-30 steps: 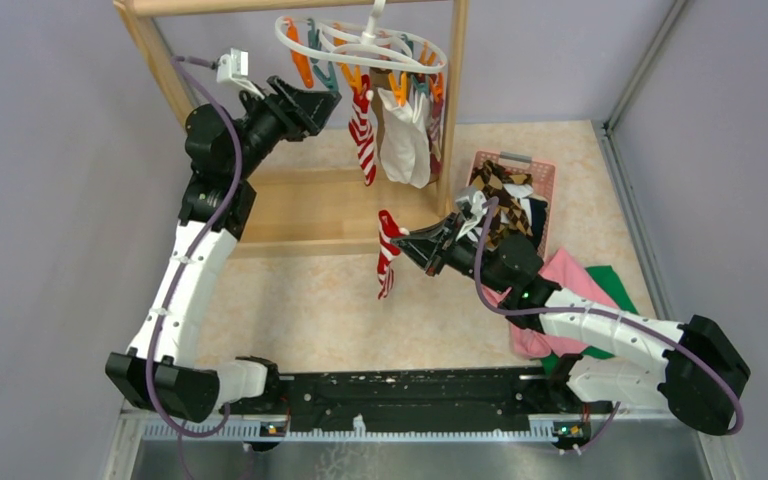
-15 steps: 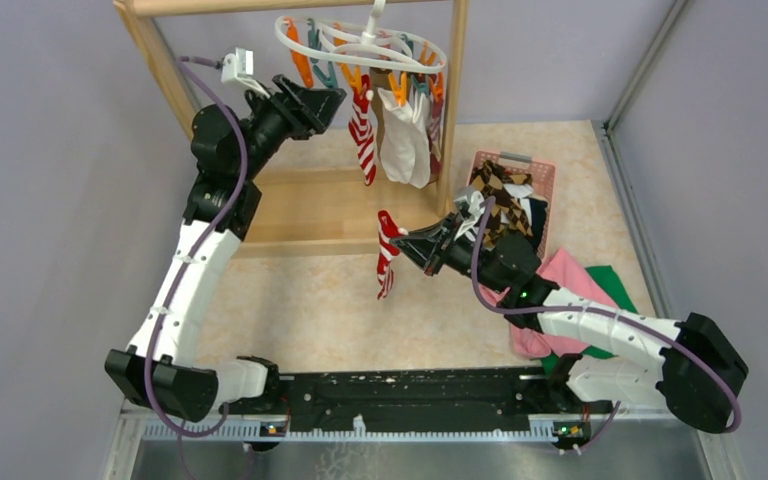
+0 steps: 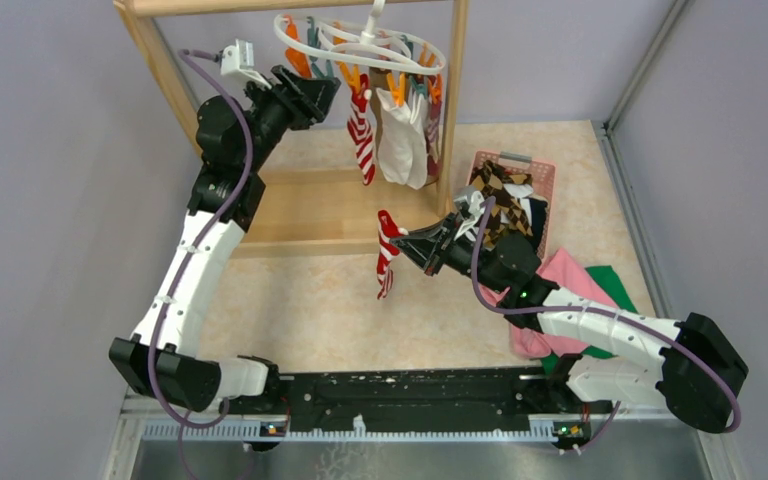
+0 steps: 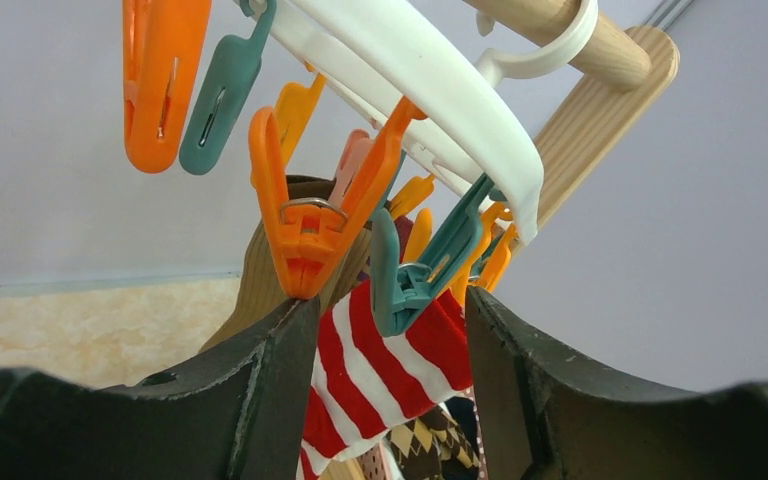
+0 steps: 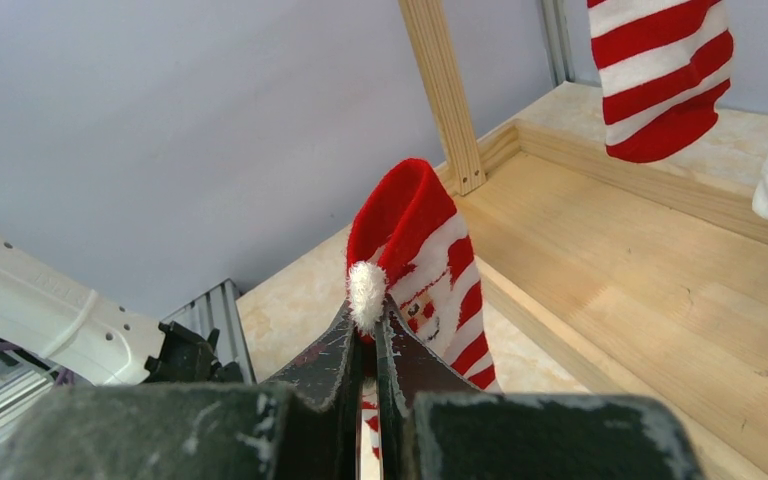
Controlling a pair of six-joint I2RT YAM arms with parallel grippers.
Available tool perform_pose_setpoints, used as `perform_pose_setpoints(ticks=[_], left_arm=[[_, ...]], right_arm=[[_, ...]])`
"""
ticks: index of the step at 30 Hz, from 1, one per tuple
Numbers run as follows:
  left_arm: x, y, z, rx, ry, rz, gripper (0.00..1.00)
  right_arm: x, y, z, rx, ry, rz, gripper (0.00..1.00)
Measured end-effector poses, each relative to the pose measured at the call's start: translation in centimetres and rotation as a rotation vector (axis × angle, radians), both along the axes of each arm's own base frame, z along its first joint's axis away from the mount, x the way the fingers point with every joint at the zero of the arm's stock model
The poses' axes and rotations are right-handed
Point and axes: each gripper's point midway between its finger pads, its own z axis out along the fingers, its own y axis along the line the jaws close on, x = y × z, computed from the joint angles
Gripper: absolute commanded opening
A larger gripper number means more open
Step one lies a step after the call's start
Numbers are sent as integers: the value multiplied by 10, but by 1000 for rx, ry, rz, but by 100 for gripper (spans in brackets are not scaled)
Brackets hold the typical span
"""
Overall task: Clip the socks to the hanger
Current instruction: Open the clamp at the hanger.
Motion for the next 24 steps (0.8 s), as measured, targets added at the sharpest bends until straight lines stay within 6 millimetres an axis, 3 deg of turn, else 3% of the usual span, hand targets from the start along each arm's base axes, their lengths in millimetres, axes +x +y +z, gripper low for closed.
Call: perform_pose_setpoints(ticks=[24], left_arm=[[4,2,12,-8,-48,53,59]], right_arm=[[0,0,1,2,-3,-1,0]])
